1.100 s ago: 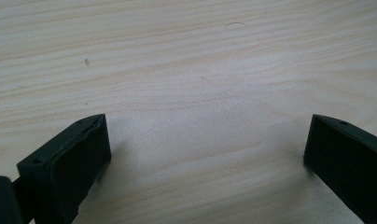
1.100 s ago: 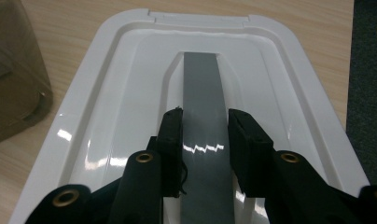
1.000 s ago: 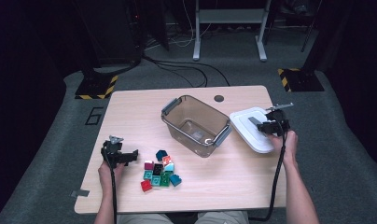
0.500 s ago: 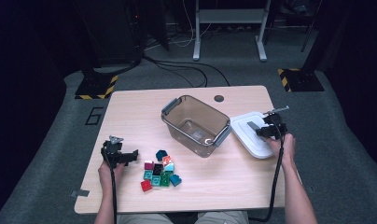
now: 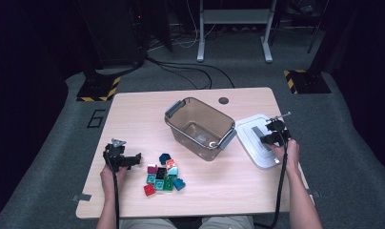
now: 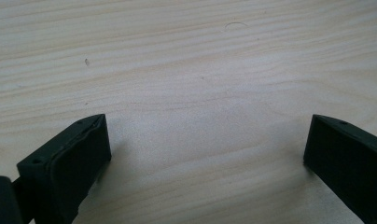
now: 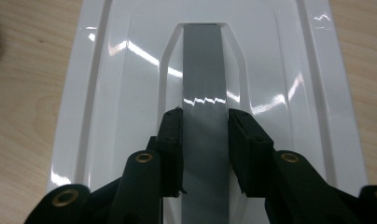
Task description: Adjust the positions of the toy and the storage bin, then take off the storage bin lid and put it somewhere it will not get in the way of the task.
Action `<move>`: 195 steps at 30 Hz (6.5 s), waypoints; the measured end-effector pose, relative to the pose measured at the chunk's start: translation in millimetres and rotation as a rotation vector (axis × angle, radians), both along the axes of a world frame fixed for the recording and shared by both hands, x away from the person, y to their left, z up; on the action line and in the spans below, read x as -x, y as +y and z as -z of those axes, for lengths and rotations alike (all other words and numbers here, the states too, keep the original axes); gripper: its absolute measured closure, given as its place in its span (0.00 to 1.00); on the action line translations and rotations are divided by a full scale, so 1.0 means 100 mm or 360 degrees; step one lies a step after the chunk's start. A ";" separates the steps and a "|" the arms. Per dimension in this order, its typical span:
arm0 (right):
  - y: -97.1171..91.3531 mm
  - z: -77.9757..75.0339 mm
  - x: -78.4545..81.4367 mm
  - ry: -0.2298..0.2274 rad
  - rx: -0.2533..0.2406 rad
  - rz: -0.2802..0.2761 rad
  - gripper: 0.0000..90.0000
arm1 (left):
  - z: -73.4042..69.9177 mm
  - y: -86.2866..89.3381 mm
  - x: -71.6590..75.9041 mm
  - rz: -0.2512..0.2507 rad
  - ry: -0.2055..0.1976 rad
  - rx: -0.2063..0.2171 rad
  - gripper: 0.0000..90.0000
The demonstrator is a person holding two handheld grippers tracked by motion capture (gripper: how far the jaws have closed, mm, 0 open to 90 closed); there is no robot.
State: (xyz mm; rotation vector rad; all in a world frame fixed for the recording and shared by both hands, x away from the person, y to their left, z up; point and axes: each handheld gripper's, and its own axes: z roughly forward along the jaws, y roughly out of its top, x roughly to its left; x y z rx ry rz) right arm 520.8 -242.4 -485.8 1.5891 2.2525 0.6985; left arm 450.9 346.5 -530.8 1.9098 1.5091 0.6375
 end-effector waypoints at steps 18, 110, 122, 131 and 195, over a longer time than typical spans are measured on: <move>0.13 -0.19 0.32 -0.0198 -0.0198 -0.0172 0.13 | 0.00 0.00 0.00 0.0001 0.0001 0.0002 0.00; 1.29 0.44 1.22 -0.0332 -0.0109 -0.0549 0.00 | -0.51 -0.80 -0.02 0.0662 0.0098 -0.0026 0.00; 1.29 0.44 1.22 -0.0334 -0.0108 -0.0554 0.00 | -0.38 -0.93 -0.18 0.0632 0.0189 -0.0174 0.02; 1.29 0.44 1.22 -0.0334 -0.0108 -0.0554 0.00 | -0.39 -0.84 -0.23 0.0615 0.0177 -0.0099 0.03; 1.29 0.44 1.18 -0.0327 -0.0117 -0.0569 0.00 | -0.64 -0.73 -0.13 0.0706 0.0182 -0.0088 0.65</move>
